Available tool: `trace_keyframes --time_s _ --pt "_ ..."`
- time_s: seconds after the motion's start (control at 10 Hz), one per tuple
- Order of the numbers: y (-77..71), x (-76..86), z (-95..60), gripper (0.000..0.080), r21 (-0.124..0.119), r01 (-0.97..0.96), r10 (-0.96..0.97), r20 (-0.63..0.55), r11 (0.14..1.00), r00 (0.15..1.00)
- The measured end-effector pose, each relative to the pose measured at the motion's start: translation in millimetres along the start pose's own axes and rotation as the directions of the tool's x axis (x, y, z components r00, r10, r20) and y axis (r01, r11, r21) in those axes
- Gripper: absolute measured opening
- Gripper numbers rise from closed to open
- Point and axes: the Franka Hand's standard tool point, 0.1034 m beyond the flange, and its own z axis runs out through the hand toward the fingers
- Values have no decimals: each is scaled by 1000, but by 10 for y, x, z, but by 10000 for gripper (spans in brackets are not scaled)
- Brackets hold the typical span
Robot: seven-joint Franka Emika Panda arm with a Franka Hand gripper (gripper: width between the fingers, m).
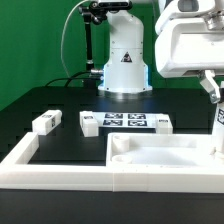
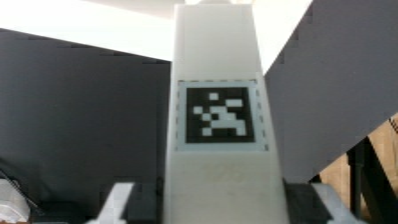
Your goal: Assemble desk
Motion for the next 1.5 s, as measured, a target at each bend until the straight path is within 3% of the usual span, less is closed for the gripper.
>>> trace_keyframes --time_s 0.7,1.0,1.1,1.2,1.3,1.4,1.5 --pt "-19 -81 58 288 3 -1 1 10 1000 1000" --pt "2 -90 84 288 -6 -6 6 -26 1000 1000" --pt "2 -90 84 337 -6 -5 5 -25 1000 1000" --pt "2 -91 84 337 -6 -5 5 -25 1000 1000" --pt "2 -91 85 520 -6 -5 5 -25 1000 1000" --pt "2 -91 85 520 -6 -5 5 -25 1000 1000" --pt "12 -77 68 622 -6 -3 3 -19 1000 1000"
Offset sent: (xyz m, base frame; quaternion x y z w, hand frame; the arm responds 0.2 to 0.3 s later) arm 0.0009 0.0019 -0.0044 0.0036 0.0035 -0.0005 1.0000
